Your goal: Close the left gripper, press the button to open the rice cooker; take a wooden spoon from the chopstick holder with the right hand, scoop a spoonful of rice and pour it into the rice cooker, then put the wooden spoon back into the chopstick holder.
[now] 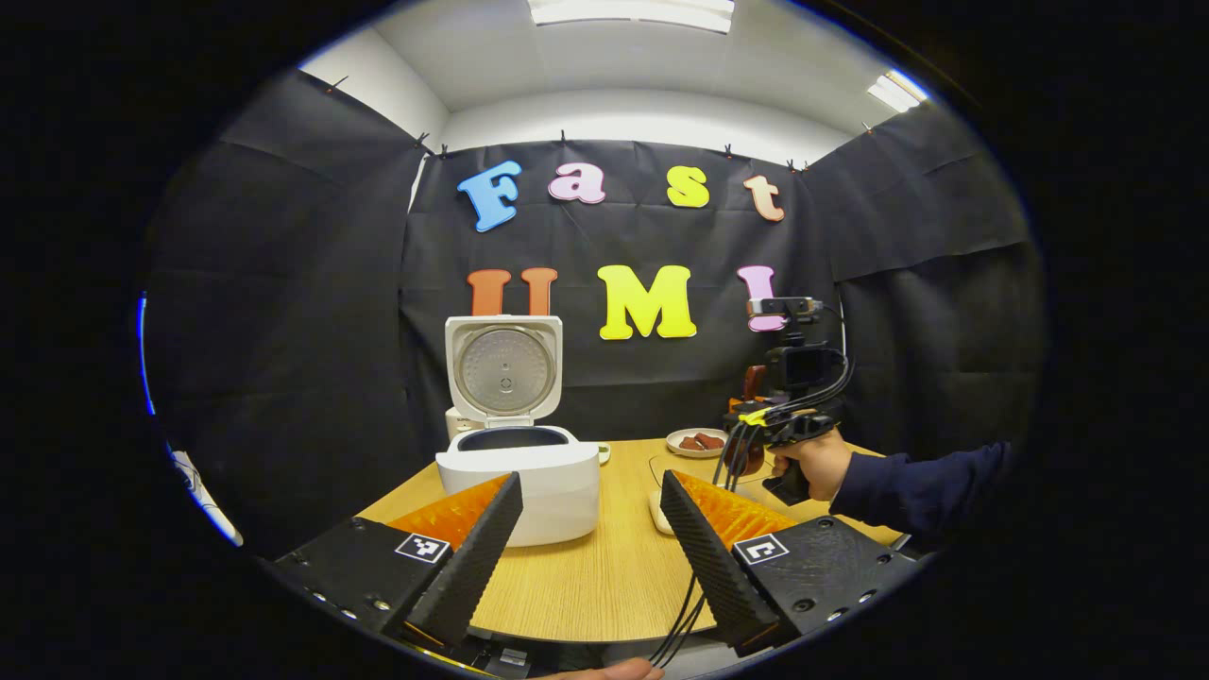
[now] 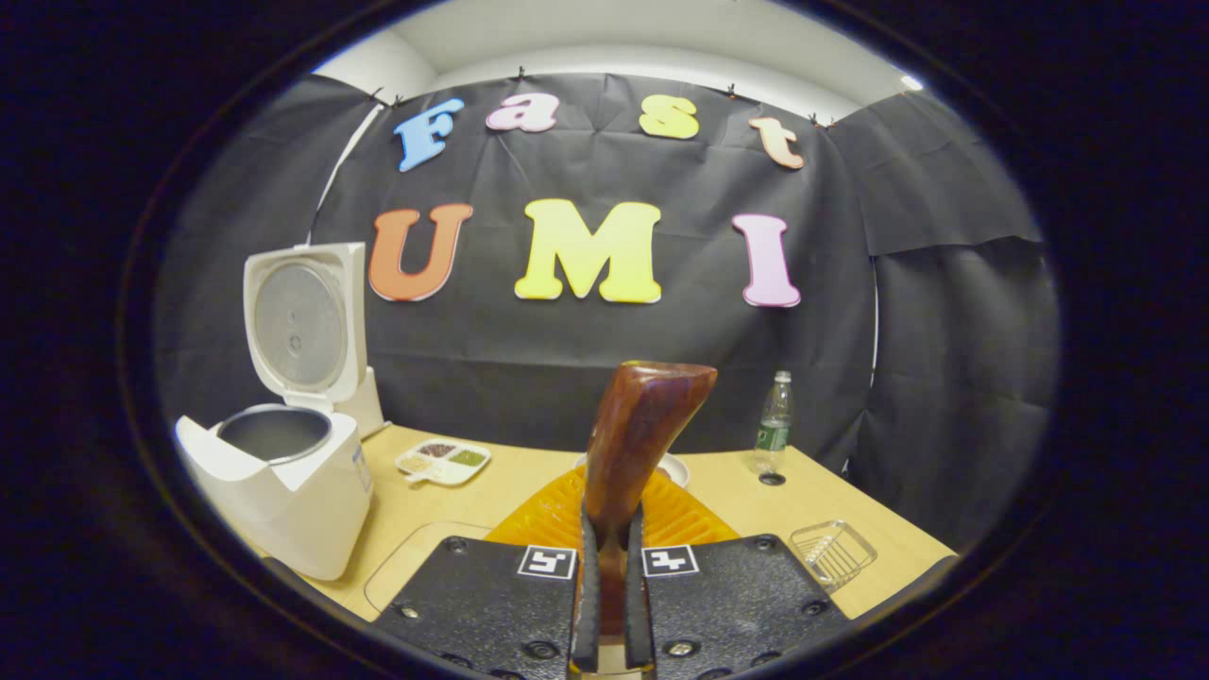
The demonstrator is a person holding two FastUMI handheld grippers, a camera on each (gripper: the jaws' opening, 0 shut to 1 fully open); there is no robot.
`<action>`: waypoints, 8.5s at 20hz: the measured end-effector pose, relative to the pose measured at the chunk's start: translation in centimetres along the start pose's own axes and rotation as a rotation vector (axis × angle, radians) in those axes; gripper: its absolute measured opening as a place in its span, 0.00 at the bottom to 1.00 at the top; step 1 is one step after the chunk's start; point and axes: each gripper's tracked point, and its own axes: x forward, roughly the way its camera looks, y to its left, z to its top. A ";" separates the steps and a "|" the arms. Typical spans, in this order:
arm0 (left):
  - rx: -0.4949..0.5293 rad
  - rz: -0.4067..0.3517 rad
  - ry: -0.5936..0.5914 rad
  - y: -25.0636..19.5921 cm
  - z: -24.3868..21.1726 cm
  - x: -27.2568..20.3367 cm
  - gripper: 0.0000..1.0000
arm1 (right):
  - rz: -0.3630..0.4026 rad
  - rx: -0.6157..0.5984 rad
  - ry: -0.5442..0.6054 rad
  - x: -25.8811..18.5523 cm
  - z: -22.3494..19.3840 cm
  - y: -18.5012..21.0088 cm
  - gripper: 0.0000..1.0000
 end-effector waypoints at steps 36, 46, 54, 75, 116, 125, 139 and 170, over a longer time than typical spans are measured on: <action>-0.046 0.081 0.144 4.1 0.2 11.2 0.94 | 0.395 0.839 0.429 1.2 -5.7 3.7 0.12; -0.064 0.123 0.140 5.5 -1.1 9.9 0.94 | 0.357 1.442 0.110 -2.1 3.9 -8.3 0.11; -0.056 0.060 0.103 4.4 -0.3 8.9 0.94 | 0.372 1.554 0.079 -2.0 7.2 -7.6 0.11; -0.076 0.085 0.052 6.8 0.7 6.0 0.94 | 0.608 0.800 0.101 4.6 19.6 19.8 0.11; -0.146 0.148 0.032 6.8 2.2 4.9 0.94 | 0.556 -0.013 -0.213 -4.3 21.5 16.5 0.12; -0.110 0.115 -0.051 4.3 5.2 8.4 0.93 | 0.260 0.112 -0.211 -6.9 21.0 -4.2 0.13; -0.132 0.049 -0.071 0.1 6.8 14.2 0.93 | 0.064 0.166 -0.077 -1.9 12.2 -20.2 0.14; -0.106 0.138 -0.101 14.3 20.4 28.6 0.93 | -0.021 0.054 -0.112 -11.7 9.4 -21.7 0.97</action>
